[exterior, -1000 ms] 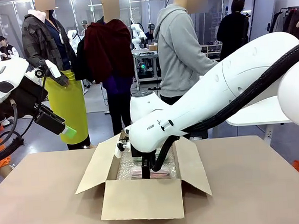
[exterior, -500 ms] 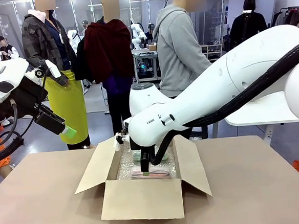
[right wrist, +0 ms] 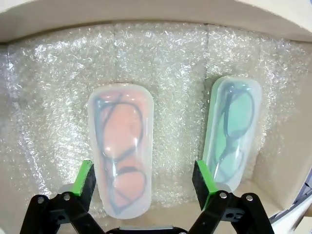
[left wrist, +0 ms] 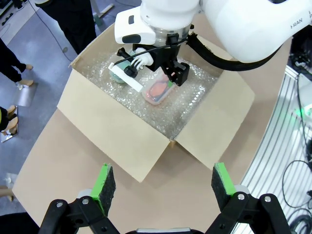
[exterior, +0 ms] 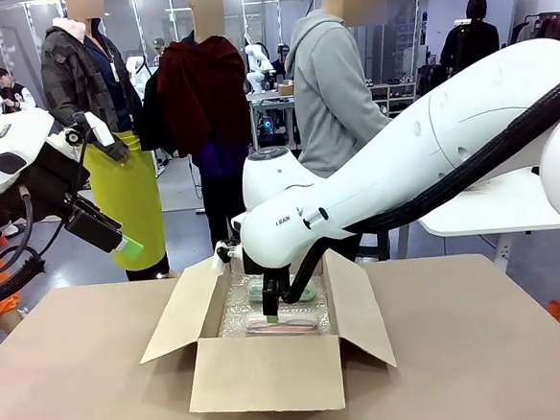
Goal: Pack the glasses set securely to prepare it for shipping.
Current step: Put the Glasses case from the right side of the table into the Package Box, then position the Package Box on the left side of the table.
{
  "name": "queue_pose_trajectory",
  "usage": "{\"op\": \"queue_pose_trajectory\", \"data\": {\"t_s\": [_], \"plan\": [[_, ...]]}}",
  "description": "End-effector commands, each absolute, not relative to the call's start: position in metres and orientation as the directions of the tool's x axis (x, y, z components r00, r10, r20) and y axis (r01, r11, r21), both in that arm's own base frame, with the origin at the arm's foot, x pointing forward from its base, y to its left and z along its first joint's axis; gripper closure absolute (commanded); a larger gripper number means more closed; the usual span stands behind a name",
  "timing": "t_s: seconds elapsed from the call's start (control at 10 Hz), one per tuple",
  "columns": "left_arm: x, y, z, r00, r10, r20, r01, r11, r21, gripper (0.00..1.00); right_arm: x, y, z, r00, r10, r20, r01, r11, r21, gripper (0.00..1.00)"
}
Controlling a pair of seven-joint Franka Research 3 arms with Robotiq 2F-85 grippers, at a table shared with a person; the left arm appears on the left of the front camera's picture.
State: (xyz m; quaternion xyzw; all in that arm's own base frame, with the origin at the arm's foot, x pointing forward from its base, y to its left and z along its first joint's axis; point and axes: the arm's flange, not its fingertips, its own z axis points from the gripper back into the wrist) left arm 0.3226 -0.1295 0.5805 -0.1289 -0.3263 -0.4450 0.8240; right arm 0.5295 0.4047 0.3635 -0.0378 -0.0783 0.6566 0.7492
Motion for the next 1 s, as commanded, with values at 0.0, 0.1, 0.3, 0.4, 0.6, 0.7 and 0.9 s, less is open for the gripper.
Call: {"op": "queue_pose_trajectory", "data": {"t_s": [0.0, 0.1, 0.3, 0.4, 0.6, 0.7, 0.9], "plan": [[0.3228, -0.1286, 0.5819, 0.386, -0.645, 0.659, 0.816, 0.572, 0.082, 0.00, 0.5271, 0.4054, 0.3624, 0.119, 0.991, 0.065, -0.979, 0.128, -0.159, 0.00], [0.3228, -0.1286, 0.5819, 0.386, -0.645, 0.659, 0.816, 0.572, 0.082, 0.00, 0.5271, 0.4054, 0.3624, 0.119, 0.991, 0.065, -0.979, 0.128, -0.159, 0.00], [0.3228, -0.1286, 0.5819, 0.386, -0.645, 0.659, 0.816, 0.572, 0.082, 0.00, 0.5271, 0.4054, 0.3624, 0.119, 0.991, 0.065, -0.979, 0.128, -0.159, 0.00], [0.3228, -0.1286, 0.5819, 0.386, -0.645, 0.659, 0.816, 0.572, 0.082, 0.00, 0.5271, 0.4054, 0.3624, 0.119, 0.991, 0.065, -0.979, 0.128, -0.159, 0.00], [0.3228, -0.1286, 0.5819, 0.386, -0.645, 0.659, 0.816, 0.572, 0.082, 0.00, 0.5271, 0.4054, 0.3624, 0.119, 0.991, 0.065, -0.979, 0.128, -0.159, 0.00], [0.3228, -0.1286, 0.5819, 0.386, -0.645, 0.659, 0.816, 0.572, 0.082, 0.00, 0.5271, 0.4054, 0.3624, 0.119, 0.991, 0.065, -0.979, 0.128, -0.159, 0.00], [0.3228, -0.1286, 0.5819, 0.386, -0.645, 0.659, 0.816, 0.572, 0.082, 0.00, 0.5295, 0.4050, 0.3619, 0.125, 0.990, 0.067, -0.978, 0.134, -0.157, 0.00]]}}
